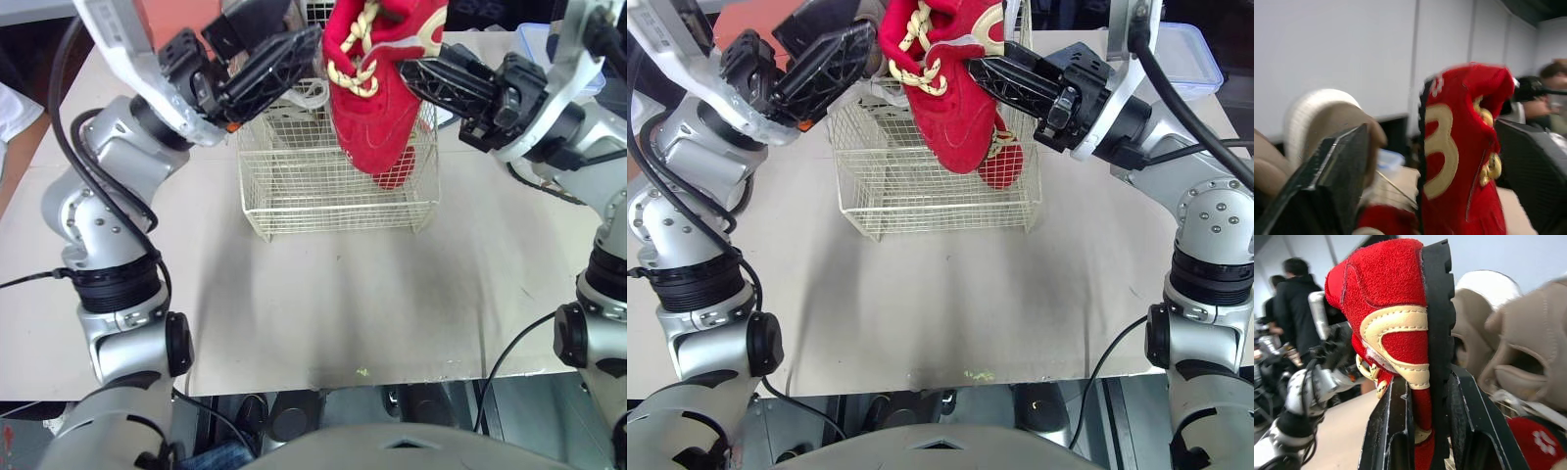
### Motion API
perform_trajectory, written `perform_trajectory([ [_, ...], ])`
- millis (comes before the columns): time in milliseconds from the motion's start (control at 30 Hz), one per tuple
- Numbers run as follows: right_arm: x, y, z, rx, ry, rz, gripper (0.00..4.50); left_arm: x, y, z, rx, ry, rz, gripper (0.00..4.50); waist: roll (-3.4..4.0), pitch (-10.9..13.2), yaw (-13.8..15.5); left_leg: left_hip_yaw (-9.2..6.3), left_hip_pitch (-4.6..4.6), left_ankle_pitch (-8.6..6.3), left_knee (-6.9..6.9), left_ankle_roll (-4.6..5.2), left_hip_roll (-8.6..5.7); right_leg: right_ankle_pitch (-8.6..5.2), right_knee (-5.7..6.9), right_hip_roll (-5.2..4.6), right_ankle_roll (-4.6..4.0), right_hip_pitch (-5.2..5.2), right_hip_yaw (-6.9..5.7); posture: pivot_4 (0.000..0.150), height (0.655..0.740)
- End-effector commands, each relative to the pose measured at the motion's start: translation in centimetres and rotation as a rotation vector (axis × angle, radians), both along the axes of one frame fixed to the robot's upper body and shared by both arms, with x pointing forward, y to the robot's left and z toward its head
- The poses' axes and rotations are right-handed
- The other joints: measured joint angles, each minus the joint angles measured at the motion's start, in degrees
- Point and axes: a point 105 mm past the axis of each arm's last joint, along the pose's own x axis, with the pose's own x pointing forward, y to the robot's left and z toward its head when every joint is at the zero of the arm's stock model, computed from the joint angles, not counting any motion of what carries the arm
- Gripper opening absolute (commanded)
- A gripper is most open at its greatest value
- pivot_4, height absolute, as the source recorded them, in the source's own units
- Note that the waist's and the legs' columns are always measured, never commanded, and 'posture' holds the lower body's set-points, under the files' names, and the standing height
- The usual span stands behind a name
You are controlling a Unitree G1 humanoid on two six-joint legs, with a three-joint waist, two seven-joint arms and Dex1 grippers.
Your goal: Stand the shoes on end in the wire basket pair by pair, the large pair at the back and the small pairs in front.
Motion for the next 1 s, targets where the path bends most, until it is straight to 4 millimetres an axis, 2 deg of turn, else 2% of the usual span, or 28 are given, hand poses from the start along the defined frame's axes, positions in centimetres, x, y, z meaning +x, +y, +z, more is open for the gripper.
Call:
perform_trajectory([
  [33,-1.1,0.2,0.8,0.01,-0.074,0.074,0.15,-1.0,-0.3,-0.8,0.056,0.041,-0.108,4.46,0.03,0.0,0.0,0.0,0.0,0.0,0.0,0.0,0.0,0.0,0.0,0.0,0.0,0.0,0.01,0.15,0.74],
  [167,-1.8,0.3,0.7,0.007,-0.083,0.14,0.15,-1.2,-0.7,-2.0,0.137,0.068,-0.15,4.46,0.04,0.0,0.1,-0.01,0.0,0.0,0.0,-0.01,0.01,0.0,-0.01,-0.02,0.0,0.0,0.0,0.15,0.74],
  [267,-2.5,0.5,0.5,-0.003,-0.084,0.192,0.15,-0.8,-0.6,-1.5,0.122,0.062,-0.148,4.46,0.04,0.0,0.1,-0.02,0.0,0.0,0.0,-0.01,0.01,0.0,-0.02,-0.05,0.0,0.0,-0.01,0.15,0.74],
  [467,-3.7,1.0,-0.1,-0.039,-0.079,0.277,0.15,-1.5,-1.0,-1.3,0.117,0.068,-0.233,4.46,0.04,0.0,0.1,-0.03,-0.01,0.0,-0.01,-0.01,0.01,0.0,-0.04,-0.24,0.0,0.0,-0.02,0.15,0.74],
  [767,-3.2,1.1,-0.7,-0.06,-0.058,0.283,0.15,-3.2,-0.2,0.8,0.032,0.063,-0.381,4.46,0.04,0.0,0.1,-0.04,0.0,0.0,-0.01,-0.01,0.01,0.0,-0.03,-0.25,0.0,0.0,-0.03,0.15,0.74],
  [1000,-3.4,1.2,-1.1,-0.083,-0.058,0.3,0.15,-3.2,-0.8,0.5,0.056,0.085,-0.392,4.46,0.04,0.0,0.1,-0.05,0.0,0.0,-0.01,-0.01,0.01,0.0,-0.03,-0.26,0.0,0.0,-0.03,0.15,0.74],
])
